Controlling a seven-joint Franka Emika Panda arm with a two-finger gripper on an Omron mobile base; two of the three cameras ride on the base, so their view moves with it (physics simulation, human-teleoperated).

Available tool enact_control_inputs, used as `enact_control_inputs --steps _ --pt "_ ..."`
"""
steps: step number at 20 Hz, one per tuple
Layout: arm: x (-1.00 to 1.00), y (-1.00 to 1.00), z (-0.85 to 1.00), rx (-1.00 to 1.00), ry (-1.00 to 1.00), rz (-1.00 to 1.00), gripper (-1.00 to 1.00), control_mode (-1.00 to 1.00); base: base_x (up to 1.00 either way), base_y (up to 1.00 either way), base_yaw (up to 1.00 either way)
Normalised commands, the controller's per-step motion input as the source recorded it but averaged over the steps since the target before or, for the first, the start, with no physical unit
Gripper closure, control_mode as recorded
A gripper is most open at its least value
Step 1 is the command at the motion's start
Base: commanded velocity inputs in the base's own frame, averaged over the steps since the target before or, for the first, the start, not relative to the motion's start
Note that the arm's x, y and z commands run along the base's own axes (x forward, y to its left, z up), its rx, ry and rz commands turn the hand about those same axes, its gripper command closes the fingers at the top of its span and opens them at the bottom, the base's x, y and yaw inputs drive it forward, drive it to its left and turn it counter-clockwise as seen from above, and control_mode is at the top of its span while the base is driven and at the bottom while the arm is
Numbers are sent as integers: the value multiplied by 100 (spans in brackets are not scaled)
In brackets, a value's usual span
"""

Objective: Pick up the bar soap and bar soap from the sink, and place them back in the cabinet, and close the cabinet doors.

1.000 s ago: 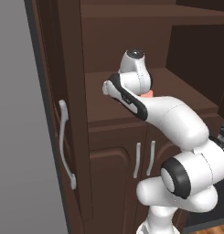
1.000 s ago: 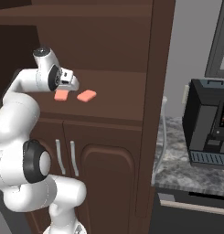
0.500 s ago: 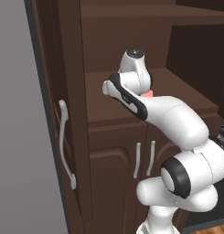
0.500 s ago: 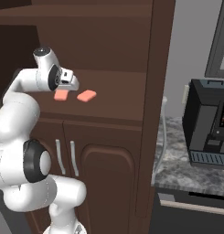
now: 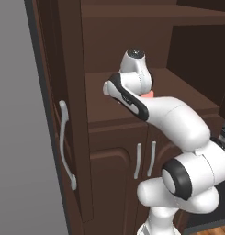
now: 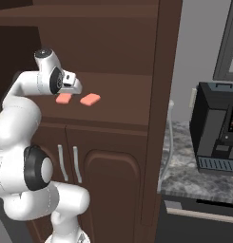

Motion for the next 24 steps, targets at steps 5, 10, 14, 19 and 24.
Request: enact_control_inputs --steps 5,10,14,19,24 --pt "-48 0 1 0 -8 0 -100 -100 0 0 0" --pt "-74 -7 0 0 -11 0 -100 -100 0 0 0" --pt "-93 -46 3 -1 -16 5 -100 -100 0 0 0" --pt "-100 -45 3 0 -13 6 -100 -100 0 0 0" --pt "-100 -42 1 -1 -9 6 -100 -100 0 0 0"
